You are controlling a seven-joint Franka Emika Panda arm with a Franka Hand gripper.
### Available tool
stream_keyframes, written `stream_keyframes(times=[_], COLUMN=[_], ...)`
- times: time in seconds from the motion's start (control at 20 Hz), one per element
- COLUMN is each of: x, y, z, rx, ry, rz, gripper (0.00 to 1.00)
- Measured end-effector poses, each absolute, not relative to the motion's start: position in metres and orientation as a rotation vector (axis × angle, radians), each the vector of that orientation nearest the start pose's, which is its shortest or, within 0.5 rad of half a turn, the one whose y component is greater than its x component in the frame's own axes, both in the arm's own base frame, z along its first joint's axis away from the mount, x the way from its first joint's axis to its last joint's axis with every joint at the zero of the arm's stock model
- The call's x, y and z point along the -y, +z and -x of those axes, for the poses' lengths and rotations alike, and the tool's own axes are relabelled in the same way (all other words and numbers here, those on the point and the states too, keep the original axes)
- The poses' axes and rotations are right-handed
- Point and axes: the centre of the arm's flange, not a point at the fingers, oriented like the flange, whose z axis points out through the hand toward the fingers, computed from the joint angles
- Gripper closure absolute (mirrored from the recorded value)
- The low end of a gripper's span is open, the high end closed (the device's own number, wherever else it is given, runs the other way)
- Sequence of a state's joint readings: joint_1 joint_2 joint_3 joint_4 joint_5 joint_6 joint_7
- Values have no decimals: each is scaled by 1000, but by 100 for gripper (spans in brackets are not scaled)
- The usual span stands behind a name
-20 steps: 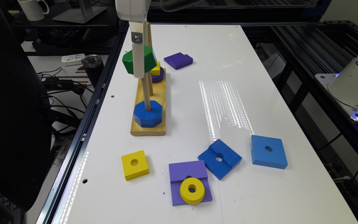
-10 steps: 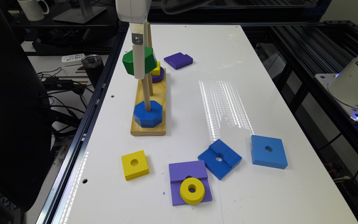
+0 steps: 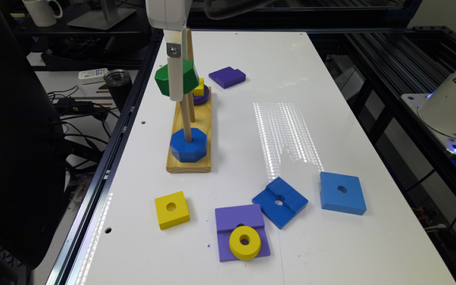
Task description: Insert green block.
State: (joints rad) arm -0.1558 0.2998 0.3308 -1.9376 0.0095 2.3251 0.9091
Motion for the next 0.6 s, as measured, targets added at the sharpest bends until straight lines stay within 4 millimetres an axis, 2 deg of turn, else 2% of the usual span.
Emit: stream_keyframes(times=[0.6], x=[-104], y=[346], z=[-612], rx=[-1116], ry=[-55], rz=[2799], gripper=[100])
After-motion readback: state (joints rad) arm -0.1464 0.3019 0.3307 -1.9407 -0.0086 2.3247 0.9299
